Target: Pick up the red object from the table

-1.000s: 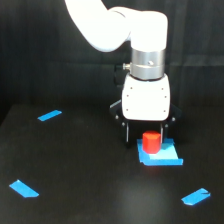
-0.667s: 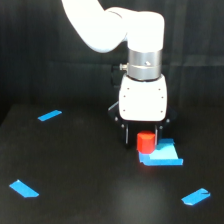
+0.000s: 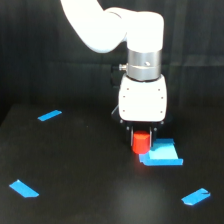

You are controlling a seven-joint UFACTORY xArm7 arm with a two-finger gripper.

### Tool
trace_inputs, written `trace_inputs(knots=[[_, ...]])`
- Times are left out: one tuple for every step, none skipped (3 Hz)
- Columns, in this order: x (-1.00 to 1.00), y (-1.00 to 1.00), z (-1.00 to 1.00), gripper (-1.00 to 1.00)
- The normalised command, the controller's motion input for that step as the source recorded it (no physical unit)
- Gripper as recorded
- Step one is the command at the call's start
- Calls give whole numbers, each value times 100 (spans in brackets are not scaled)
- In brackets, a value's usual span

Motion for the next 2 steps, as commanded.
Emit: trace_inputs(knots=[[-5, -11, 0, -96], [-33, -10, 100, -98]])
